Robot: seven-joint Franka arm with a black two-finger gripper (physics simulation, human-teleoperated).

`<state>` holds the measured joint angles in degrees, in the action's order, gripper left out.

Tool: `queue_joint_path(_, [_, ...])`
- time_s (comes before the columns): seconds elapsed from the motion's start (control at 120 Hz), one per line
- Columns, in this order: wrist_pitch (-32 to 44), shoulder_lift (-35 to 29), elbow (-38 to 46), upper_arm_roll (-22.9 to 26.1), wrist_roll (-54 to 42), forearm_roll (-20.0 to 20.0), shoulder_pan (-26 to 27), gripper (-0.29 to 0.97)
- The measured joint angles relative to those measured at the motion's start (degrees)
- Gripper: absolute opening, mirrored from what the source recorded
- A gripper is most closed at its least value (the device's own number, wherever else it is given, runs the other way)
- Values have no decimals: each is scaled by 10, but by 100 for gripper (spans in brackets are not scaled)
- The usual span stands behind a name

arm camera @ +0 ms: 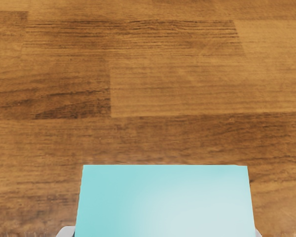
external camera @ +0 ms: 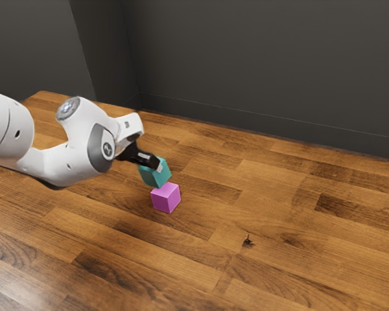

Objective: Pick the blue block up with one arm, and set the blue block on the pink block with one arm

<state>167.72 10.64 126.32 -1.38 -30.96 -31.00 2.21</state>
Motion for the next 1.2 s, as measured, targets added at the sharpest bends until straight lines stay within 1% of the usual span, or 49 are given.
queue_joint_path(0.108, [-1,-2,10,-1,25,1,10,24])
queue_joint_path(0.375, [1,11,-5,-2,69,9,17,24])
queue_joint_path(0.408, [1,12,-6,-2,73,10,17,26])
queue_joint_path(0.542, [0,14,-7,-1,86,16,17,38])
queue_joint_path(0.717, [-2,21,-16,-1,98,18,21,46])
queue_joint_path(0.875, [-6,22,-31,-6,97,24,20,51])
queue_joint_path(0.933, [-63,10,-97,-41,91,49,20,53])
queue_joint_path(0.975, [-124,-6,-140,-71,88,66,23,55])
queue_joint_path(1.042, [-238,-52,-174,-104,94,88,23,58])
queue_joint_path(1.117, [-379,-79,-232,-116,109,124,11,60])
queue_joint_path(1.2, [-497,-111,-256,-107,123,150,-12,62])
